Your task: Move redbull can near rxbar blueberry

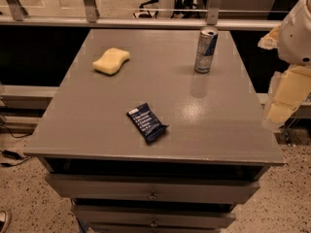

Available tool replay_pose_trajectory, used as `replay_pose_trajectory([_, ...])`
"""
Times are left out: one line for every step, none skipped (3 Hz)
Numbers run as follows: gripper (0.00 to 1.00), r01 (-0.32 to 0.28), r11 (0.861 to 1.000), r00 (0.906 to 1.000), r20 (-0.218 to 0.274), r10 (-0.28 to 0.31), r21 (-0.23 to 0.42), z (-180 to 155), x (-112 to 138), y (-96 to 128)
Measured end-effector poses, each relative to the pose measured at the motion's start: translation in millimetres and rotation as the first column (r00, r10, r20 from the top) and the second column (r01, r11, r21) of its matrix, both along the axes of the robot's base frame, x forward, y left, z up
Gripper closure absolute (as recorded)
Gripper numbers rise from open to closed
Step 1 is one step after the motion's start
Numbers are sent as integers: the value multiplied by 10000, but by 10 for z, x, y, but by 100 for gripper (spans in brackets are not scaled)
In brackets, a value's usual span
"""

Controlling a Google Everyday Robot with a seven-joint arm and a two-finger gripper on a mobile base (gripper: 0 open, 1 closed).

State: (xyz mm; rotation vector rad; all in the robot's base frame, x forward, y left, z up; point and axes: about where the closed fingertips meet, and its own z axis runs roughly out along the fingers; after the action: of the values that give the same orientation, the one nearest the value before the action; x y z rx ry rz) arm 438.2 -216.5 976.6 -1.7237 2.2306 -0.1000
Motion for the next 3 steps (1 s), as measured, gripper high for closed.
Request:
replay_pose_trajectory([0,0,10000,10000,2,0,0,0,0,0])
replay_pose_trajectory([0,147,9994,9997,179,-152,301,-54,92,-33])
replay_pose_trajectory([0,727,9850,9938,724,-848,1562,-290,495,-154])
